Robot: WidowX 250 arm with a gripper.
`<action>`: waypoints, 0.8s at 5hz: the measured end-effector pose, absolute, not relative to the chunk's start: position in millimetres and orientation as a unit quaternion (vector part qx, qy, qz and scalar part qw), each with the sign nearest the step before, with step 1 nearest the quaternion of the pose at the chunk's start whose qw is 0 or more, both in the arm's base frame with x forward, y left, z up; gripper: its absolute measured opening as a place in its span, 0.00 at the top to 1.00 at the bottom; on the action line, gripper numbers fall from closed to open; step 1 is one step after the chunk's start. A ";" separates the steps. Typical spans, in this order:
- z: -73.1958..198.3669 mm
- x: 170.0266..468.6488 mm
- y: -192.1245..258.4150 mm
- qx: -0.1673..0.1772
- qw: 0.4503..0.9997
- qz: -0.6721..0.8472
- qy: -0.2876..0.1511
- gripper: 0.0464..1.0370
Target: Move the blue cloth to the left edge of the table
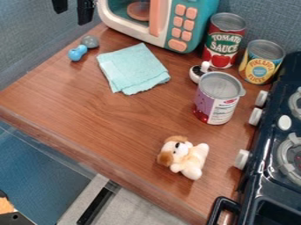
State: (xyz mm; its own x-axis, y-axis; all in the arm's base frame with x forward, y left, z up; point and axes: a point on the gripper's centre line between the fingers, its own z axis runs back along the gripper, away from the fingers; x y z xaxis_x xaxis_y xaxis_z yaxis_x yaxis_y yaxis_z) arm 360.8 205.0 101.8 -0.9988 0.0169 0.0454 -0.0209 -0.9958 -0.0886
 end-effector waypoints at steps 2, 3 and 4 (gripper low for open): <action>95.7 349.3 164.6 0.029 0.043 0.998 -0.034 0.04; 109.9 355.7 130.0 0.012 0.085 0.995 -0.057 0.04; 109.9 356.5 113.8 0.009 0.106 0.992 -0.067 0.04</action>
